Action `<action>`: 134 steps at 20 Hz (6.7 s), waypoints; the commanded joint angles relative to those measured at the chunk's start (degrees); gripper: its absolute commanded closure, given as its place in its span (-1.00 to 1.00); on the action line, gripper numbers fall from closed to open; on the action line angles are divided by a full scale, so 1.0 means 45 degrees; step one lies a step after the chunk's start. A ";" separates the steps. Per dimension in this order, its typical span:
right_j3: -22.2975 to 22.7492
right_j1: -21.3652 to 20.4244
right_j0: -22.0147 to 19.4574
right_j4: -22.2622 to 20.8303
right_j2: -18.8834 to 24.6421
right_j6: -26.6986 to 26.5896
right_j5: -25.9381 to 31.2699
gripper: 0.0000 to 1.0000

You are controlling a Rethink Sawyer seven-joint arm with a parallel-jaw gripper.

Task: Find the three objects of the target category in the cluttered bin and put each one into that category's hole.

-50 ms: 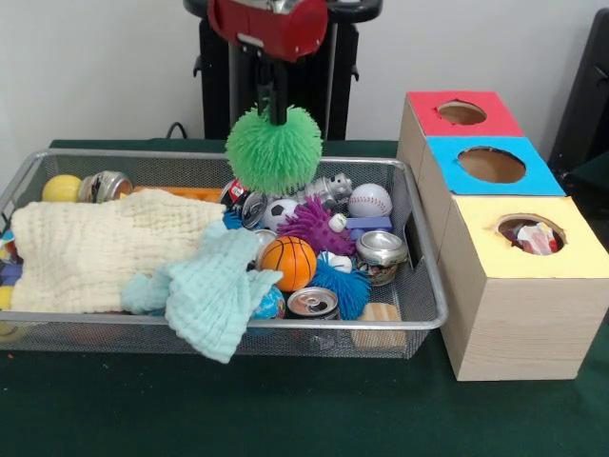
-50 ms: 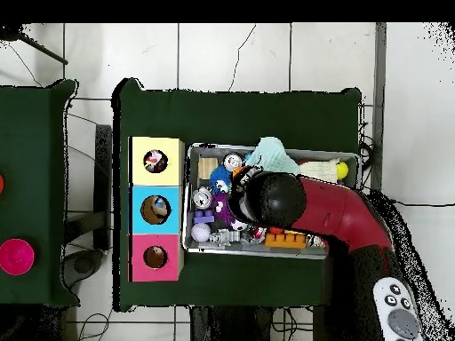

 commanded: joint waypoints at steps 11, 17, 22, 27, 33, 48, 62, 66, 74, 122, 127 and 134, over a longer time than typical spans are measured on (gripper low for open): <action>0.1188 0.1132 -0.0313 -0.1096 0.1455 -0.0933 -0.2430 1.00; 0.1516 0.1657 -0.0951 -0.1604 0.1968 -0.1382 -0.3247 1.00; 0.1202 0.1923 -0.1431 -0.1938 0.2333 -0.1879 -0.2849 1.00; 0.1578 0.1639 -0.1474 -0.2018 0.2396 -0.1246 -0.2974 1.00; 0.1433 0.1591 -0.1778 -0.1990 0.2603 -0.1380 -0.2564 1.00; 0.1935 0.1395 0.1357 -0.1331 0.0676 0.2355 -0.3862 1.00; 0.1852 0.1638 0.2173 -0.0043 0.0177 0.2271 -0.4135 -1.00; 0.1761 0.1730 0.2203 0.0036 0.0161 0.2100 -0.4258 -1.00; 0.1549 0.1220 0.2286 0.0208 -0.0024 0.1635 -0.3434 -1.00; -0.7995 0.6275 -0.2110 -0.3408 0.3546 -0.5620 0.3294 -1.00; -0.6204 0.5995 -0.2438 -0.3401 0.3315 -0.4896 0.2040 -1.00; -0.2635 0.4284 -0.3348 -0.3470 0.3165 -0.4461 0.0747 -1.00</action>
